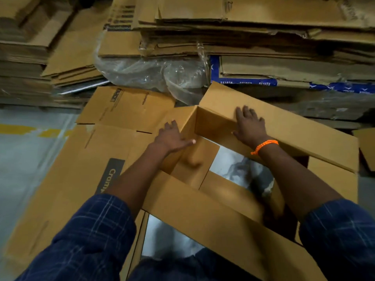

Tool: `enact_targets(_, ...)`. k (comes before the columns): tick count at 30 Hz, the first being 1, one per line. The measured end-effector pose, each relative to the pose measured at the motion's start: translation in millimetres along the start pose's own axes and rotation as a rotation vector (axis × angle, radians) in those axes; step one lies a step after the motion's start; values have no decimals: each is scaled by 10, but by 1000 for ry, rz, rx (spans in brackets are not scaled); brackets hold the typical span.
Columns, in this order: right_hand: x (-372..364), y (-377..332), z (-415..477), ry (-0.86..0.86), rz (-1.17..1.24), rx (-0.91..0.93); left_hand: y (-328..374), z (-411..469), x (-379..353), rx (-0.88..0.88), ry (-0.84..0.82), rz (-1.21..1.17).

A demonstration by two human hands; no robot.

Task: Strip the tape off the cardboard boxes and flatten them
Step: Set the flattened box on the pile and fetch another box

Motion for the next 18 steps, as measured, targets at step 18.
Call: enact_targets(18, -263, 985, -1711, 120, -55, -456, 1443, -587, -400, -315, 315, 380)
Point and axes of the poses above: each hand's wrist, its own z-axis towards the middle knuckle, its own x-axis out of the back of the hand, y = z × x, the point moved 9 cm from there along z, towards the middle knuckle, and after that the axes turned 1 degree about x, right-handed, at the moved point
